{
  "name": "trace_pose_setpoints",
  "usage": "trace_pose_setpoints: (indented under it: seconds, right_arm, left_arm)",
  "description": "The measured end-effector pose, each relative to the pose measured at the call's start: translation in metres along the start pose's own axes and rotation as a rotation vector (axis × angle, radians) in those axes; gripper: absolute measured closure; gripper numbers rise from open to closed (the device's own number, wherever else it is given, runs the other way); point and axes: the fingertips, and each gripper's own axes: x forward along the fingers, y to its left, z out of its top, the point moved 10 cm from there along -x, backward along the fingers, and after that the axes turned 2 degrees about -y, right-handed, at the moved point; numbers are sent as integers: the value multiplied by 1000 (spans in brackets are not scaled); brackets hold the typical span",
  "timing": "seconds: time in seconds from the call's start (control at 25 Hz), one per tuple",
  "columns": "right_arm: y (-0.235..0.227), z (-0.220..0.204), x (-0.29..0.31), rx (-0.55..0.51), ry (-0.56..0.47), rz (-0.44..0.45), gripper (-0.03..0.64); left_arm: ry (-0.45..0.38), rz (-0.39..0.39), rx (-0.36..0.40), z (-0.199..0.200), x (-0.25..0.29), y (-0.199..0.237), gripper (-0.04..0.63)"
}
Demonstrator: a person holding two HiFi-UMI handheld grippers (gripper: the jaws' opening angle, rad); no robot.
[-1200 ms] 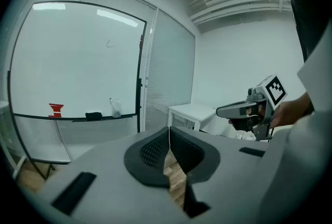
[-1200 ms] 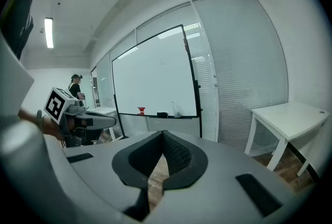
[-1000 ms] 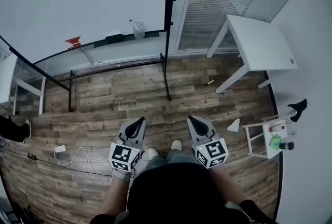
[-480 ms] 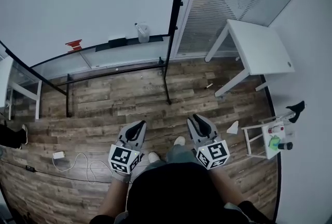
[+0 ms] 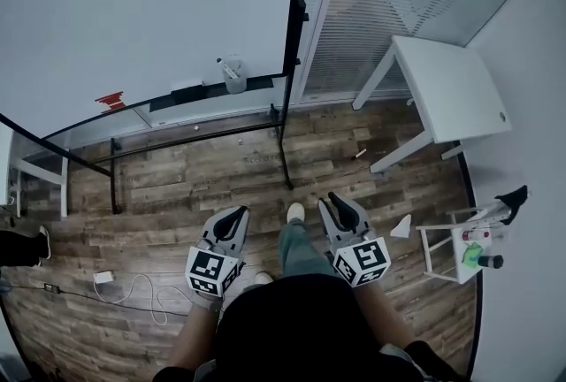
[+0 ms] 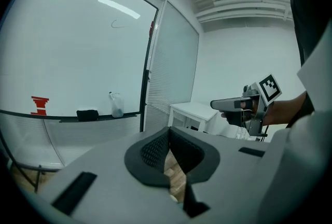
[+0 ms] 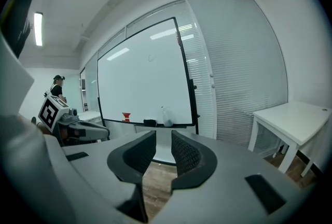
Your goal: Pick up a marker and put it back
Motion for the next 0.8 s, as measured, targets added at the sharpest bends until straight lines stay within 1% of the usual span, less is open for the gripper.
trace_pose_setpoints:
  seconds: [0.2, 0.32, 0.44, 0.52, 0.64, 0.8]
  right_arm:
    - [-64, 29, 66, 1, 13, 35, 514]
    - [-98, 45, 106, -10, 24, 83, 514]
    - [-124, 58, 147, -19, 35, 149, 514]
    - [-133, 67, 175, -34, 35, 206, 514]
    - [-140, 80, 215, -62, 40, 291, 514]
    - [-137, 95, 261, -78, 51, 363, 514]
  left_arm:
    - [12, 44, 8, 31, 68, 33, 574]
    - [10, 91, -3, 50, 106, 52, 574]
    - [6, 136, -5, 66, 138, 66, 574]
    - [7, 168, 0, 75, 154, 76, 574]
    - [12, 227, -16, 84, 169, 90, 574]
    - [-7, 297, -41, 92, 175, 108, 574]
